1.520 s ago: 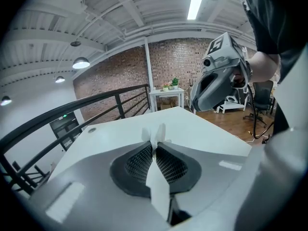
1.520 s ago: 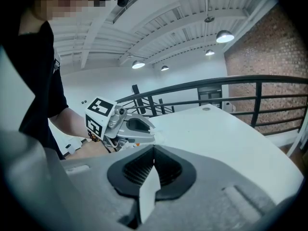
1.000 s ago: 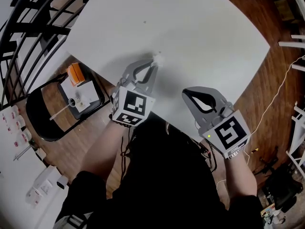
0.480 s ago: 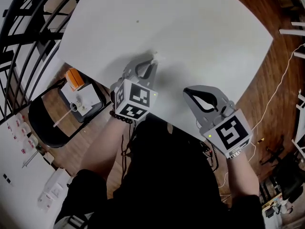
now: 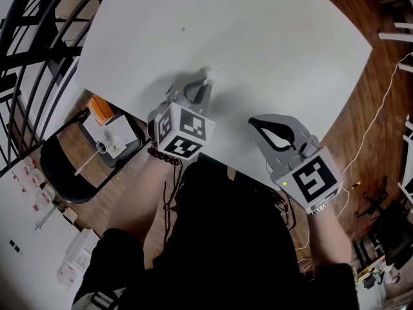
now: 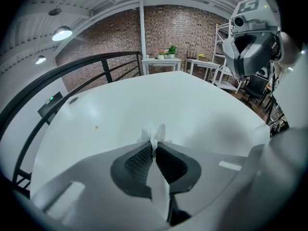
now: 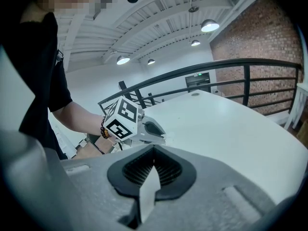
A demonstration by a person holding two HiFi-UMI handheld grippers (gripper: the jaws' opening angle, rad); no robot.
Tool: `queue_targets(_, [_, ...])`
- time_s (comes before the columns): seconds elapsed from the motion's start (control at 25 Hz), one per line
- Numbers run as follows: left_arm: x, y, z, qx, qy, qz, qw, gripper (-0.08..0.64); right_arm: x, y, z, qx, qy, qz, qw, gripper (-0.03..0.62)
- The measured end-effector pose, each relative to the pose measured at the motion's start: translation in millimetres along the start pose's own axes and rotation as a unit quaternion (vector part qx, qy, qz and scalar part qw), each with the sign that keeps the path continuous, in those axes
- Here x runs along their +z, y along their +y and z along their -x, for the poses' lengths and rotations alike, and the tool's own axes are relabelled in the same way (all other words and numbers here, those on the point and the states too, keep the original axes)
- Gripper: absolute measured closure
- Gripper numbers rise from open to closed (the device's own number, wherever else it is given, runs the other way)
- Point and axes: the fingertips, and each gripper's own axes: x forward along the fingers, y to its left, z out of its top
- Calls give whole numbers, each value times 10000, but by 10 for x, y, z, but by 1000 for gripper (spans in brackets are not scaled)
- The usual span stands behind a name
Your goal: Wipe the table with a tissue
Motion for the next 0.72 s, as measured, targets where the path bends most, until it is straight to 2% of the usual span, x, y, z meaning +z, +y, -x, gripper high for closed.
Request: queue_targets(0.72, [49,134,-128,-11,53,-60,10000,526,23,-112,-98,-55,2,-121,9999,600])
